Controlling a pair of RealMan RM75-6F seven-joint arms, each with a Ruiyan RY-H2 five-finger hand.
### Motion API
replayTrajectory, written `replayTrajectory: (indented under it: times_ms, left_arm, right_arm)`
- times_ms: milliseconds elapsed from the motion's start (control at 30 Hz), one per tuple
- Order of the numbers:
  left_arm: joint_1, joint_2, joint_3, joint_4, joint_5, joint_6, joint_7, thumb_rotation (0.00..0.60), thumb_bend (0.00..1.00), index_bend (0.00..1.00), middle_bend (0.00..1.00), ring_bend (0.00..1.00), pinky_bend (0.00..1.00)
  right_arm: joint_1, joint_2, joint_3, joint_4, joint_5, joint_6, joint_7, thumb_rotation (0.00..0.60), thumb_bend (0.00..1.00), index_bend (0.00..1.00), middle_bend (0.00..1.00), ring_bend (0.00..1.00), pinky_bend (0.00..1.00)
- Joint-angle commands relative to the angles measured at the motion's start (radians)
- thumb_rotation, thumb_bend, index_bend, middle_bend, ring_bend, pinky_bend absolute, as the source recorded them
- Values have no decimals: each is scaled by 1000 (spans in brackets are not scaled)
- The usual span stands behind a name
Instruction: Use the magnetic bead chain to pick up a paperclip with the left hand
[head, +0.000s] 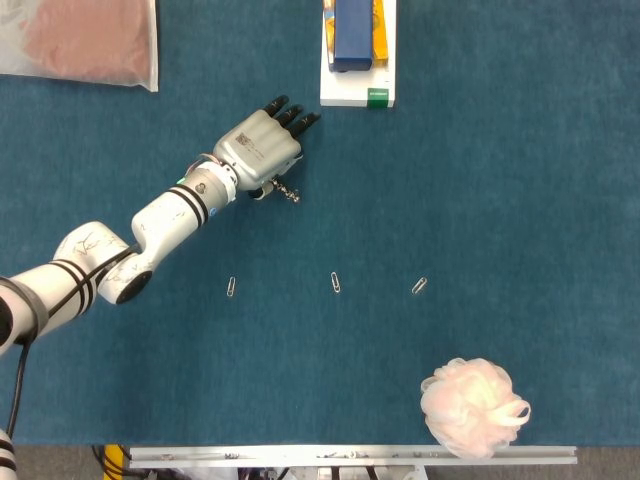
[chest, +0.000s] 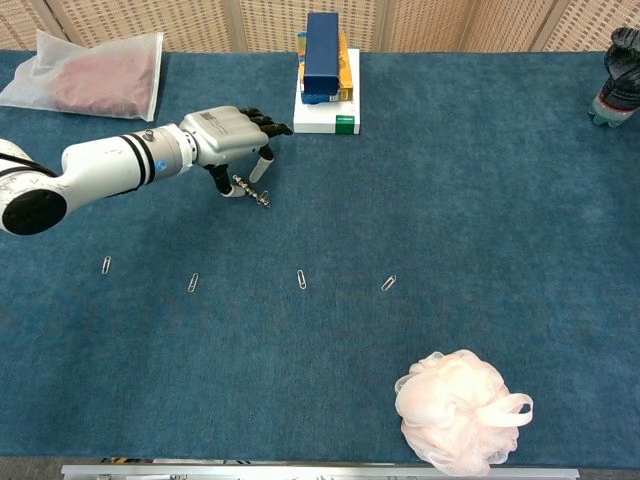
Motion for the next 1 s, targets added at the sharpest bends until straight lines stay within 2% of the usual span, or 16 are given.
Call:
replayTrajectory:
  times_ms: [33,1000]
  left_arm:
    - [0,-1,0,2,-1,0,0,600,274,506,0,0,2]
    - [2,-11,11,19,0,-10,2,600,274,516,0,0,2]
  right_arm:
    - [0,0,0,0,0,0,2,600,0,119,45,0,0]
    - [0,-2,3,6,-2,-4,9,600,0,119,45,0,0]
